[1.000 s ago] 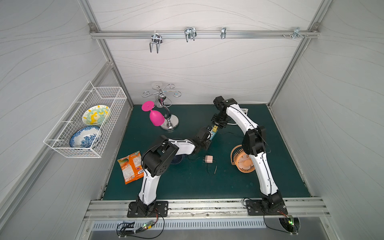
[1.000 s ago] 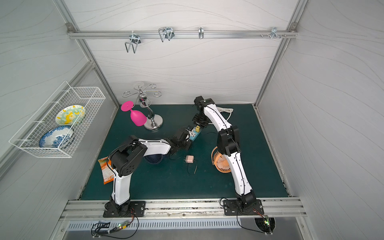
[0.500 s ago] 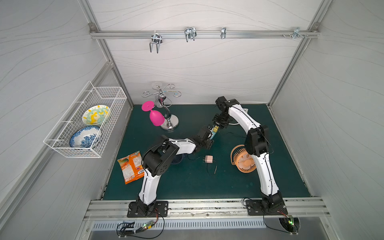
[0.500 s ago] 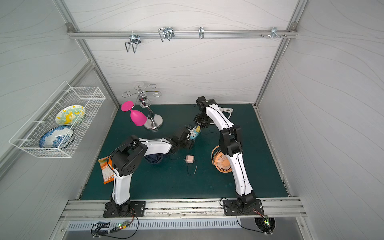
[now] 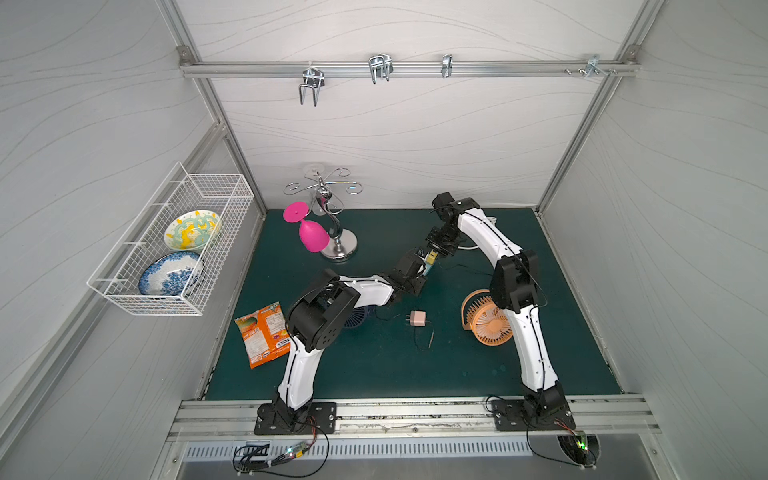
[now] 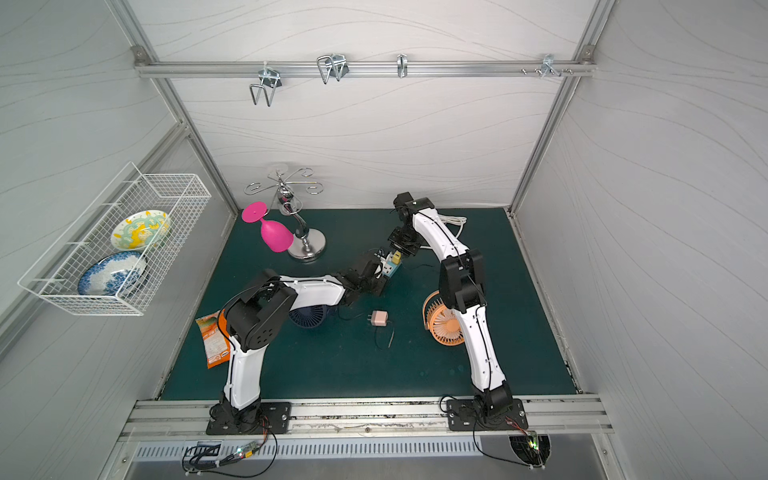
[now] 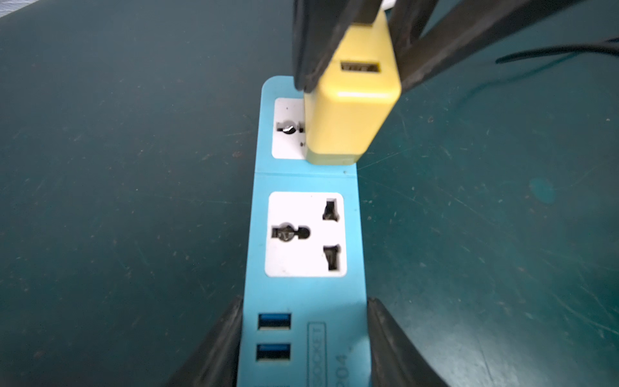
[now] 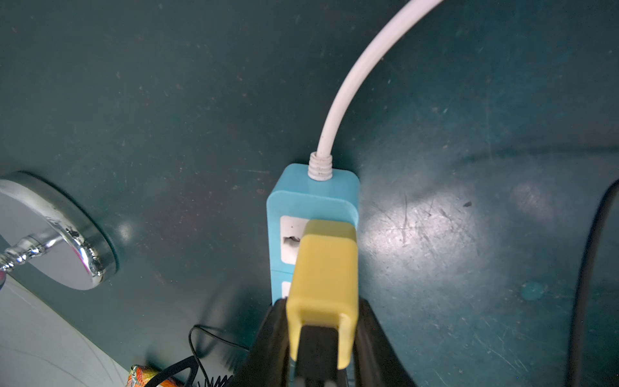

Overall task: Unplug the desk fan from the power strip
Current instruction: Remove the plug from the socket.

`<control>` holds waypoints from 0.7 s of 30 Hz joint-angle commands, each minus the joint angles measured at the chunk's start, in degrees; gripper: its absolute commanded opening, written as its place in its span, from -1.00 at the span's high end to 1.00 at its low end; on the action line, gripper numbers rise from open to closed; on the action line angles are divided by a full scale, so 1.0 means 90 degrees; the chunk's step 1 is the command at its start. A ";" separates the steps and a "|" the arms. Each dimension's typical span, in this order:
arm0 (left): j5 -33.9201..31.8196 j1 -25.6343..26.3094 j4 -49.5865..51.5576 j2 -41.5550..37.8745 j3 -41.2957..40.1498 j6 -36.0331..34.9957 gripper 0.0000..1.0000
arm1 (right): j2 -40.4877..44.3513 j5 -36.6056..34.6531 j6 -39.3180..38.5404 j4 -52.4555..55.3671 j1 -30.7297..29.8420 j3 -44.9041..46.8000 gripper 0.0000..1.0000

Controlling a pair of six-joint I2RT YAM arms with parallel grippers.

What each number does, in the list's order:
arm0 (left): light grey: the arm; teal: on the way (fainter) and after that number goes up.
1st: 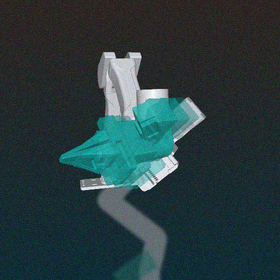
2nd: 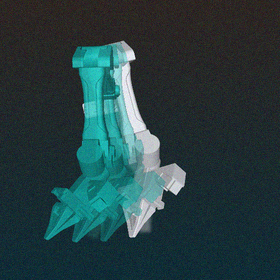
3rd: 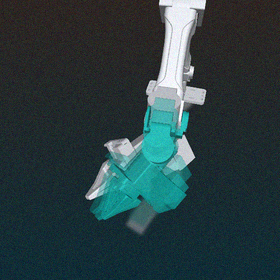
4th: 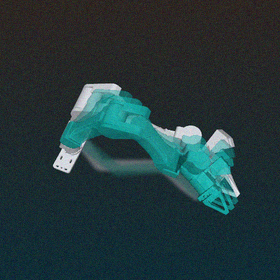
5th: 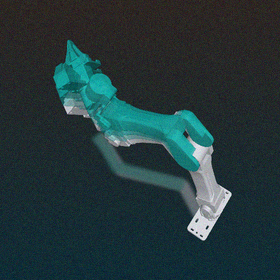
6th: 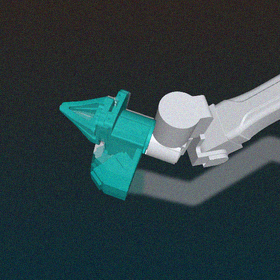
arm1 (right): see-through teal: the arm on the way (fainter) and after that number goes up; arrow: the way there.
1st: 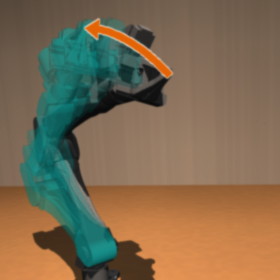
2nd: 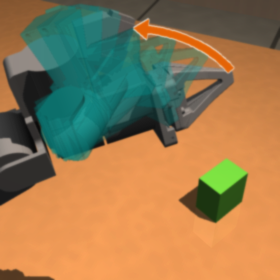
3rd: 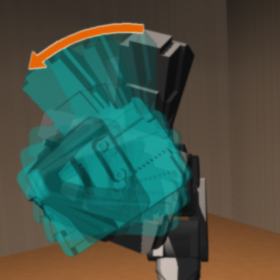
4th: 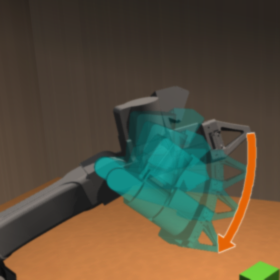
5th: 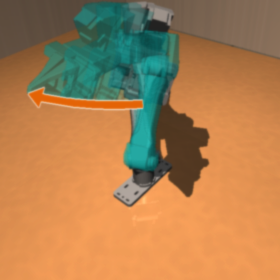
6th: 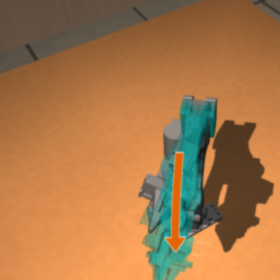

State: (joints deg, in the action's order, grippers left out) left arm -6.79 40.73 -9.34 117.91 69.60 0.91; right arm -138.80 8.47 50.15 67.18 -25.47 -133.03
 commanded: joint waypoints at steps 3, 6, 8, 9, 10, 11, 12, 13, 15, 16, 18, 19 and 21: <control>0.0437 0.0031 -0.0044 0.0311 0.0066 0.0109 0.49 | -0.0200 0.0439 0.0231 0.0325 0.0033 -0.0313 0.94; 0.0508 0.0034 -0.0087 0.0308 0.0001 0.0156 0.52 | -0.0345 0.0384 0.0239 0.0558 0.0029 -0.0794 0.97; 0.0546 0.0034 -0.0107 0.0310 -0.0019 0.0172 0.54 | -0.0469 0.0342 0.0243 0.0703 -0.0021 -0.1021 0.98; 0.0563 0.0035 -0.0100 0.0309 -0.0010 0.0178 0.54 | -0.0492 0.0342 0.0271 0.0725 -0.0045 -0.1023 0.99; 0.0585 0.0035 -0.0098 0.0316 0.0001 0.0193 0.55 | -0.0515 0.0377 0.0313 0.0730 -0.0069 -0.0989 1.00; 0.0594 0.0035 -0.0132 0.0302 -0.0024 0.0237 0.55 | -0.0531 0.0424 0.0348 0.0718 -0.0088 -0.0957 1.00; 0.0583 0.0026 -0.0149 0.0302 -0.0048 0.0249 0.56 | -0.0540 0.0434 0.0368 0.0705 -0.0104 -0.0943 1.00; 0.0584 0.0025 -0.0151 0.0299 -0.0071 0.0231 0.57 | -0.0540 0.0419 0.0379 0.0692 -0.0116 -0.0933 1.00; 0.0614 0.0025 -0.0117 0.0295 -0.0087 0.0183 0.57 | -0.0554 0.0511 0.0378 0.0644 -0.0090 -0.0962 1.00; 0.0644 0.0028 -0.0123 0.0281 -0.0112 0.0185 0.58 | -0.0560 0.0545 0.0362 0.0655 -0.0055 -0.0994 1.00; 0.0691 0.0021 -0.0152 0.0242 -0.0174 0.0174 0.58 | -0.0572 0.0498 0.0280 0.0781 0.0026 -0.1132 1.00; 0.0703 0.0031 -0.0159 0.0226 -0.0193 0.0191 0.58 | -0.0593 0.0449 0.0202 0.0861 0.0052 -0.1209 1.00; 0.0720 0.0031 -0.0182 0.0211 -0.0236 0.0234 0.60 | -0.0686 0.0301 -0.0014 0.1119 0.0090 -0.1463 1.00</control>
State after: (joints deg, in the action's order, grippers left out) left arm -4.75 40.25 -11.97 118.41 68.90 2.39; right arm -143.90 9.02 51.48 74.11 -24.91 -143.15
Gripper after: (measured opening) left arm 0.534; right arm 0.291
